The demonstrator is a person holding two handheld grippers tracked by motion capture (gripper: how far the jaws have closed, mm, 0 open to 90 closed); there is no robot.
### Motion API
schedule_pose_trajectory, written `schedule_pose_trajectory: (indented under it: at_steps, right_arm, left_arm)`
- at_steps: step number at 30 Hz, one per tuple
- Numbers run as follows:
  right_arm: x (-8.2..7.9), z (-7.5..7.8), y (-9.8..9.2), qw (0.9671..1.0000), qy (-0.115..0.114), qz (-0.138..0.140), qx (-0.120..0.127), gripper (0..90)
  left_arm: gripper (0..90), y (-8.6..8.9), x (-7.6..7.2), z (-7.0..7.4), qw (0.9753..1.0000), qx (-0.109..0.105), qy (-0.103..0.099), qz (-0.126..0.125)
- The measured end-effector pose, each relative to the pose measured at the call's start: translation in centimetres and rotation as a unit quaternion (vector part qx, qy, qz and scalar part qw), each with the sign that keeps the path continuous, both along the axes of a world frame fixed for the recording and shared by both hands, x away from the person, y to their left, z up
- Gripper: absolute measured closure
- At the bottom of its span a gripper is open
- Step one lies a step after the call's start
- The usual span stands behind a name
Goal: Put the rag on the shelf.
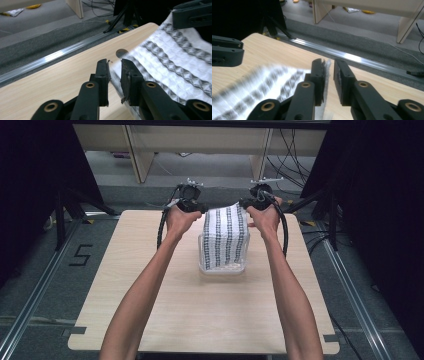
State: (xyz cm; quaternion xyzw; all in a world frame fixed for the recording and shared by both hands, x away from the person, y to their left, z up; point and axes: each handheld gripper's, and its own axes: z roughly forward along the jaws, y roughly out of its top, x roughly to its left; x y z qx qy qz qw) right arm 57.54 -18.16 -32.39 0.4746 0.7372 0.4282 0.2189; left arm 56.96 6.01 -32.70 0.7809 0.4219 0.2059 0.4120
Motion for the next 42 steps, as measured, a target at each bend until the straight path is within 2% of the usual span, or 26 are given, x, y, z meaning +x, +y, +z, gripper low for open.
schedule_pose_trajectory:
  at_steps: [1,2,3,4,5,7,8,9,10,11,12,15,18,22,23,27,31,32,35,37,39,41,42]
  right_arm:
    - [0.1,-0.2,-0.2,1.0000,-0.003,0.004,-0.007,76.8]
    - [0.1,-0.2,-0.2,1.0000,-0.003,0.004,-0.007,76.8]
    - [0.2,-0.3,-0.4,0.9999,-0.005,0.008,-0.013,76.6]
    - [0.1,-0.3,-0.3,1.0000,0.000,0.001,-0.009,75.6]
    - [0.2,-0.3,-0.3,1.0000,-0.004,0.001,-0.006,73.7]
    - [0.2,-0.2,-0.2,0.9999,0.005,0.007,-0.006,70.8]
    - [0.2,-0.2,-0.2,0.9999,-0.001,0.007,-0.014,70.7]
    - [0.2,-0.3,0.0,0.9999,0.008,0.009,-0.011,69.4]
    - [0.2,-0.3,0.0,0.9999,0.008,0.009,-0.011,69.4]
    - [0.4,-0.3,-0.1,0.9995,0.001,0.019,-0.023,69.1]
    - [0.2,-0.4,0.0,0.9997,0.014,0.013,-0.018,68.8]
    - [0.2,-0.5,-0.2,0.9995,0.021,0.010,-0.021,68.3]
    - [0.2,-0.4,-0.4,0.9995,0.021,0.010,-0.021,68.3]
    - [0.0,-0.2,-0.5,0.9991,0.024,0.013,-0.033,67.9]
    - [-0.3,-0.2,-0.4,0.9988,0.036,0.012,-0.032,67.4]
    - [-0.5,0.0,-0.5,0.9987,0.038,0.011,-0.033,66.7]
    - [-1.0,0.5,-0.4,0.9985,0.038,0.015,-0.037,65.2]
    - [-1.2,0.7,-0.5,0.9986,0.035,0.019,-0.036,64.3]
    - [-1.4,0.9,-0.5,0.9984,0.036,0.020,-0.039,62.6]
    - [-1.6,1.0,-0.6,0.9986,0.027,0.023,-0.038,59.8]
    - [-1.9,1.3,-0.6,0.9985,0.035,0.019,-0.037,57.8]
    - [-2.0,1.3,-0.5,0.9986,0.029,0.022,-0.039,55.1]
    - [-2.2,1.4,-0.4,0.9988,0.035,0.016,-0.031,53.9]
  left_arm:
    - [67.1,0.0,0.0,-0.1,1.0000,0.000,0.004,0.007]
    - [67.1,0.1,0.1,-0.1,0.9999,0.000,0.008,0.013]
    - [63.1,0.3,0.1,-0.1,0.9998,0.005,0.010,0.015]
    - [67.0,0.3,0.1,-0.1,0.9999,0.005,0.007,0.015]
    - [67.2,0.4,0.0,-0.1,0.9998,0.006,0.008,0.016]
    - [66.6,0.5,-0.1,0.0,0.9998,0.015,0.006,0.014]
    - [66.1,0.6,-0.1,0.1,0.9998,0.015,0.006,0.012]
    - [65.8,0.6,-0.2,0.1,0.9998,0.015,0.007,0.011]
    - [65.8,0.6,-0.3,0.2,0.9998,0.016,0.007,0.010]
    - [65.3,0.6,-0.4,0.2,0.9998,0.012,0.007,0.014]
    - [65.3,0.7,-0.4,0.3,0.9998,0.016,0.006,0.012]
    - [65.1,1.0,-0.6,0.7,0.9998,0.018,0.004,0.009]
    - [64.9,1.2,-0.8,0.8,0.9999,0.009,0.003,0.011]
    - [63.5,1.6,-0.9,0.8,0.9998,0.015,0.011,0.003]
    - [63.2,1.6,-0.9,0.8,0.9998,0.014,0.011,0.003]
    - [61.6,1.9,-1.1,0.9,0.9998,0.014,0.015,0.000]
    - [54.7,2.2,-1.4,1.1,0.9998,0.001,0.021,0.003]
    - [47.7,2.2,-1.4,1.1,0.9997,-0.003,0.024,0.006]
    - [43.3,2.4,-1.5,1.2,0.9995,0.000,0.031,0.010]
    - [38.3,2.5,-1.7,1.3,0.9993,0.001,0.035,0.012]
    - [37.0,2.6,-2.0,1.4,0.9993,0.001,0.037,0.010]
    - [35.7,2.7,-2.1,1.4,0.9993,-0.001,0.037,0.009]
    - [35.1,2.7,-2.4,1.5,0.9992,-0.002,0.038,0.008]
